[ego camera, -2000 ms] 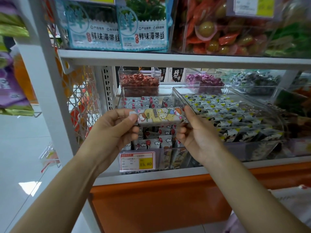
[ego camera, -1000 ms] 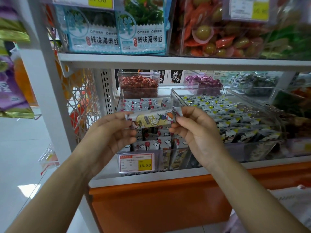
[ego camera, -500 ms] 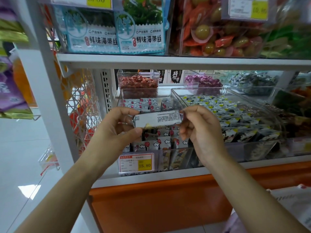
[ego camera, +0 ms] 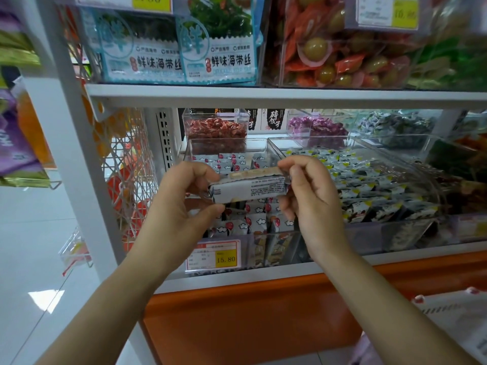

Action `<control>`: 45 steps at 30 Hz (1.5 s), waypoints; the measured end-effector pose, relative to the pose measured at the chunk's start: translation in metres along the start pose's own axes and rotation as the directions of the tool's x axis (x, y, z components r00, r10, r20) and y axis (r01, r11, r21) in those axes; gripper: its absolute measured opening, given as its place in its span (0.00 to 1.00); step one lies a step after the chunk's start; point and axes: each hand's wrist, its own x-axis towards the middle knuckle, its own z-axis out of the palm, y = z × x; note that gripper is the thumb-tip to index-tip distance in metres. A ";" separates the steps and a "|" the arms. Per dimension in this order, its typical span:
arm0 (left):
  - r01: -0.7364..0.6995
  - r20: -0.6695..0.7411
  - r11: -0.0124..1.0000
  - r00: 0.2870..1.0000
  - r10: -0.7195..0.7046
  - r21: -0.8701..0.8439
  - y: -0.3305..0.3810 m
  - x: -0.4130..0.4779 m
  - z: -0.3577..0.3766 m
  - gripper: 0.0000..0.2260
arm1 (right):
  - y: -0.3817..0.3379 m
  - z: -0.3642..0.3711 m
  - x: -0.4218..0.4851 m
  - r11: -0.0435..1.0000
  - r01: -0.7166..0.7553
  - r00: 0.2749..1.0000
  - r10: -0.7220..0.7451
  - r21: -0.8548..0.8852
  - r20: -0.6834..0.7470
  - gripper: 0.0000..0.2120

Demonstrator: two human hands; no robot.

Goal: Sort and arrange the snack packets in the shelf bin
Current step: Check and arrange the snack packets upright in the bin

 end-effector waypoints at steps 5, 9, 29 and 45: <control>-0.044 -0.019 0.985 0.999 0.048 0.165 0.000 0.000 -0.001 0.29 | -0.002 -0.001 -0.004 1.000 0.017 0.994 -0.019 0.021 0.107 0.14; -0.050 -0.024 0.978 0.998 0.056 0.204 0.000 0.001 0.000 0.29 | -0.004 -0.003 -0.003 0.999 0.027 0.991 -0.022 -0.039 0.133 0.19; 0.202 0.034 0.978 0.979 -0.201 -0.044 0.007 -0.001 0.004 0.03 | 0.003 0.006 -0.002 0.986 0.041 0.993 -0.022 -0.161 0.120 0.06; 0.131 0.047 0.971 0.989 -0.143 0.202 0.002 0.000 0.009 0.20 | 0.012 0.008 -0.002 0.977 -0.211 0.977 0.211 -0.022 0.028 0.10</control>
